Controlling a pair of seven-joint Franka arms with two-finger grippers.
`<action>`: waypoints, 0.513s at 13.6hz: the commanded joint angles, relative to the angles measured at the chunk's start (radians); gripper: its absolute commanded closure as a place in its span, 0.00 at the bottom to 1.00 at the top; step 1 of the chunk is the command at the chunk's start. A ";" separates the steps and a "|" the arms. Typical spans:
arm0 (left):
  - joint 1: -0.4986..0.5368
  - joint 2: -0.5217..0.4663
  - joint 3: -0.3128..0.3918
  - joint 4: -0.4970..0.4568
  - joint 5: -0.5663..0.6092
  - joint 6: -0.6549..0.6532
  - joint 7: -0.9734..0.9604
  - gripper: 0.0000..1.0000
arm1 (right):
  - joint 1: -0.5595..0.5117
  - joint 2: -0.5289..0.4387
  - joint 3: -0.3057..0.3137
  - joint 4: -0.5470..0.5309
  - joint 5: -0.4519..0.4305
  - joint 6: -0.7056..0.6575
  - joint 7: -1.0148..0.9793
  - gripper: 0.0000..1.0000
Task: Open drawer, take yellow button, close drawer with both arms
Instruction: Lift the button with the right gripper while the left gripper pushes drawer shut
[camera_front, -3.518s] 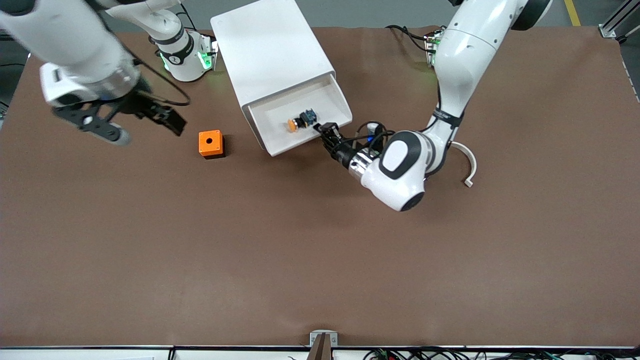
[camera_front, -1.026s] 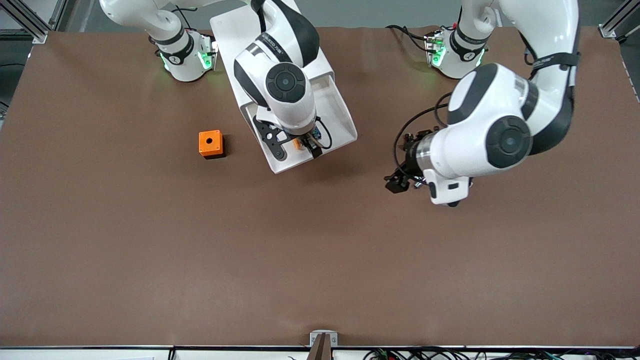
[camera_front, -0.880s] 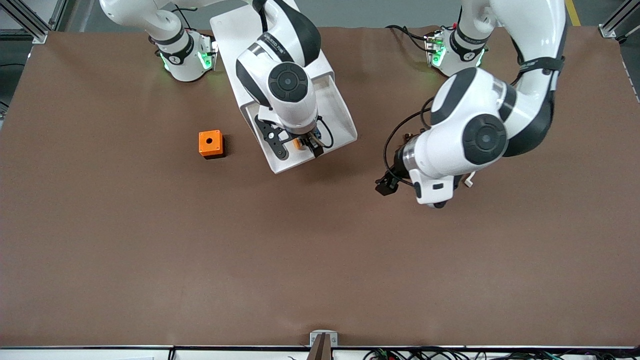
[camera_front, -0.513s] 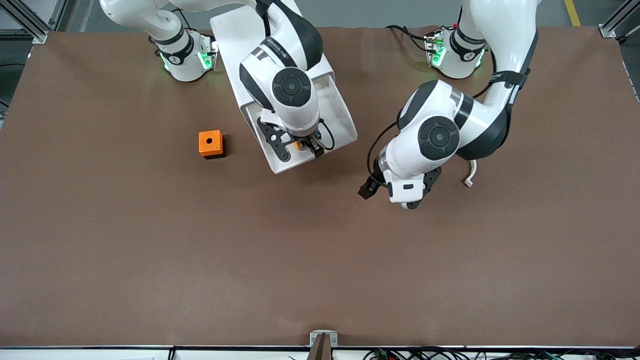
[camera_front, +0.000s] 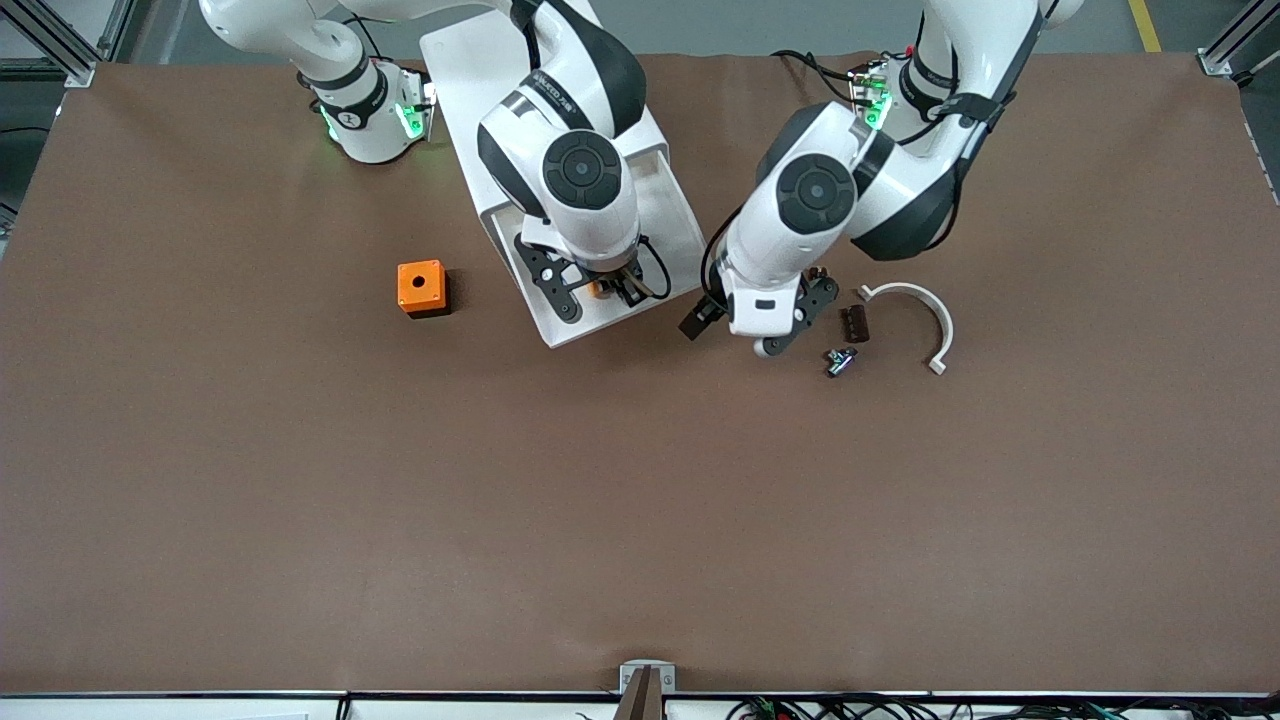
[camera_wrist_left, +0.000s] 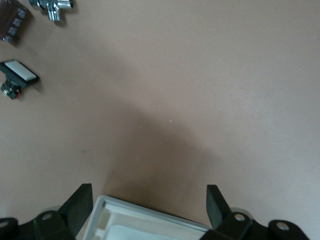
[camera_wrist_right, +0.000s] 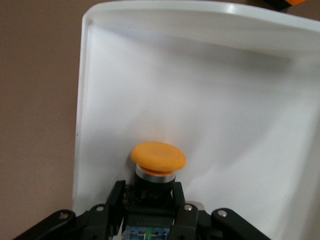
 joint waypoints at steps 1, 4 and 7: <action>0.007 -0.029 -0.036 -0.079 0.064 0.062 0.014 0.00 | -0.011 0.007 -0.006 0.070 0.018 -0.076 0.000 0.85; 0.004 -0.018 -0.052 -0.085 0.069 0.099 0.011 0.00 | -0.049 -0.005 -0.008 0.151 0.018 -0.206 -0.054 0.85; -0.028 -0.012 -0.059 -0.085 0.067 0.101 0.000 0.00 | -0.144 -0.076 -0.012 0.190 0.016 -0.356 -0.294 0.85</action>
